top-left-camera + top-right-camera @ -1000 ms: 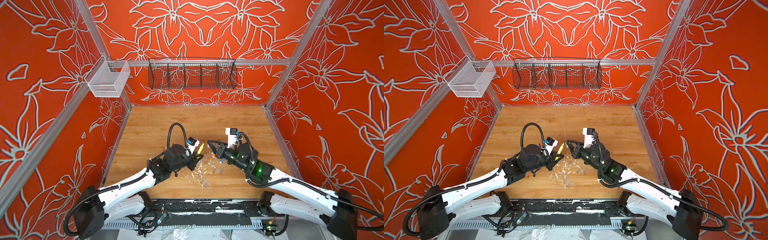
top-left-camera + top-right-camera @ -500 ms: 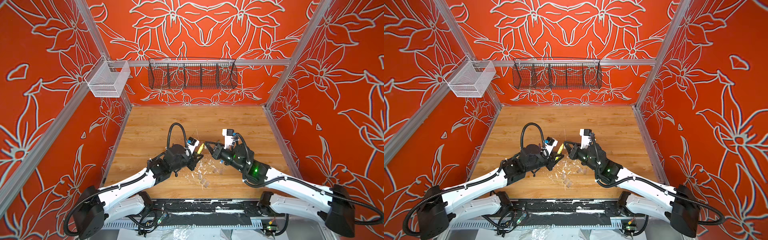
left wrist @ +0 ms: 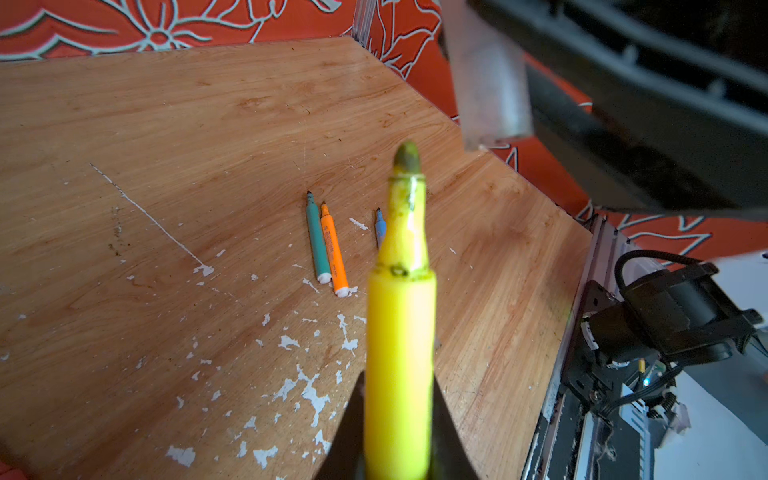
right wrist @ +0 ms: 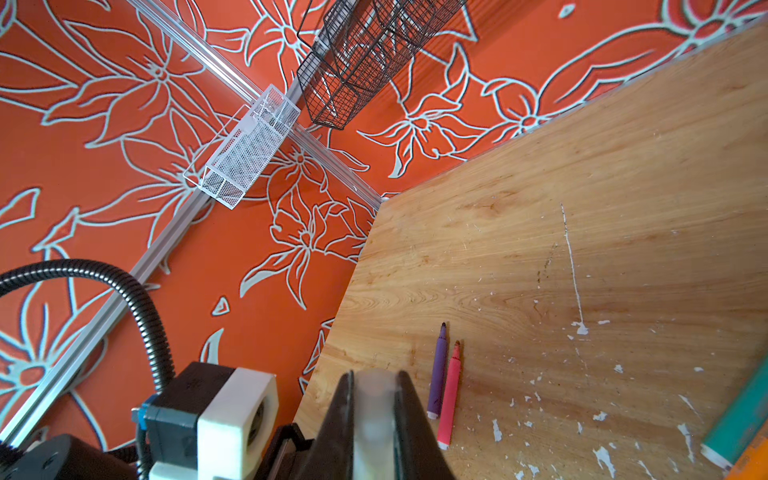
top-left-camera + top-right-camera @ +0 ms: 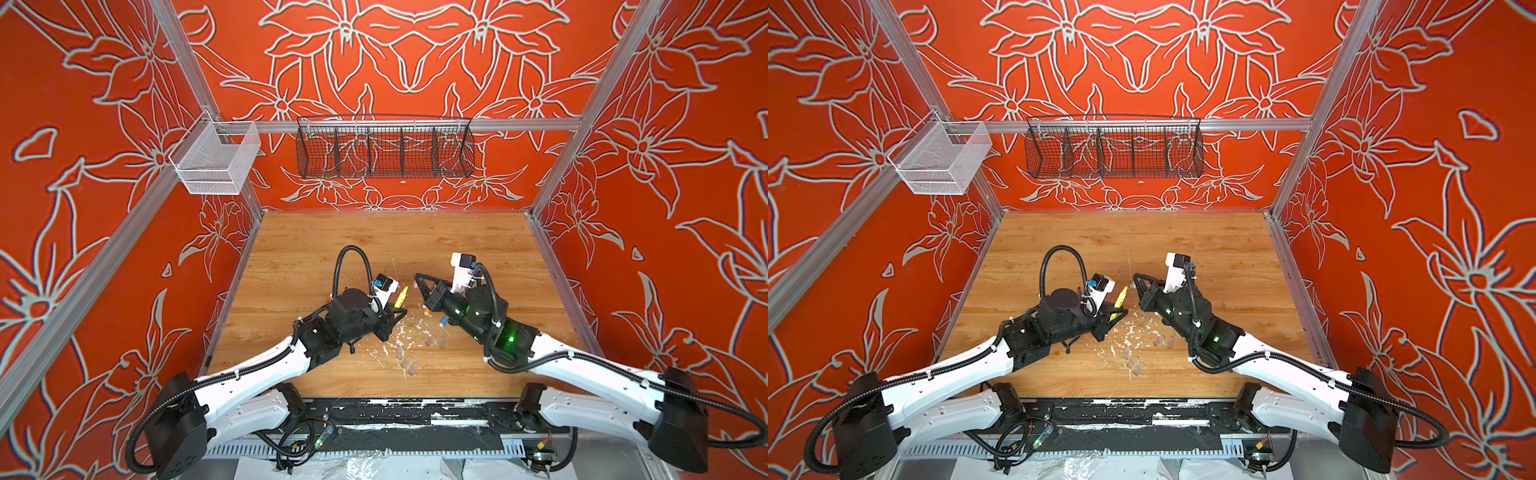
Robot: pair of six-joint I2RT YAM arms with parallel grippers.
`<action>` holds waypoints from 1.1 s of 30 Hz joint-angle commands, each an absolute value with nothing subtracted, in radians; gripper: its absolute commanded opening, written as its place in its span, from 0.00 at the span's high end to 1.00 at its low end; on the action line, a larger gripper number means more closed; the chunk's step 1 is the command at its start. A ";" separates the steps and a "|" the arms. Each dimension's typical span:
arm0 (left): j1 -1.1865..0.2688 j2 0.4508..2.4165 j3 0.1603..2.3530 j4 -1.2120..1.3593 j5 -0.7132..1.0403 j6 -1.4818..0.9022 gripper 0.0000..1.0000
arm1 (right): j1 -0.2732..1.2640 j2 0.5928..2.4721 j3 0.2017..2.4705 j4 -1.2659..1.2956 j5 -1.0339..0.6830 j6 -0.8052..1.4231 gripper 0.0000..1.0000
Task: Insert the pens into the pen caps
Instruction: 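Push the cap down onto the yellow marker tip with the right gripper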
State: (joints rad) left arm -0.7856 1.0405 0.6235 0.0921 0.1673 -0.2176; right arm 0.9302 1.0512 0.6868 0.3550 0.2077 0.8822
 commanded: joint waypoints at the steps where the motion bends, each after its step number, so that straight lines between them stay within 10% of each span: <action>1: -0.788 1.027 0.620 0.124 0.189 -0.220 1.00 | 0.934 1.076 0.731 0.380 0.242 0.874 1.00; 33: -0.755 1.012 0.605 0.141 0.191 -0.277 1.00 | 1.008 1.178 0.704 0.460 0.195 0.925 1.00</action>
State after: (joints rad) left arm -0.7685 1.0321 0.6117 0.0914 0.1749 -0.2558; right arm 0.9699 1.1687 0.7235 0.4191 0.2245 0.8989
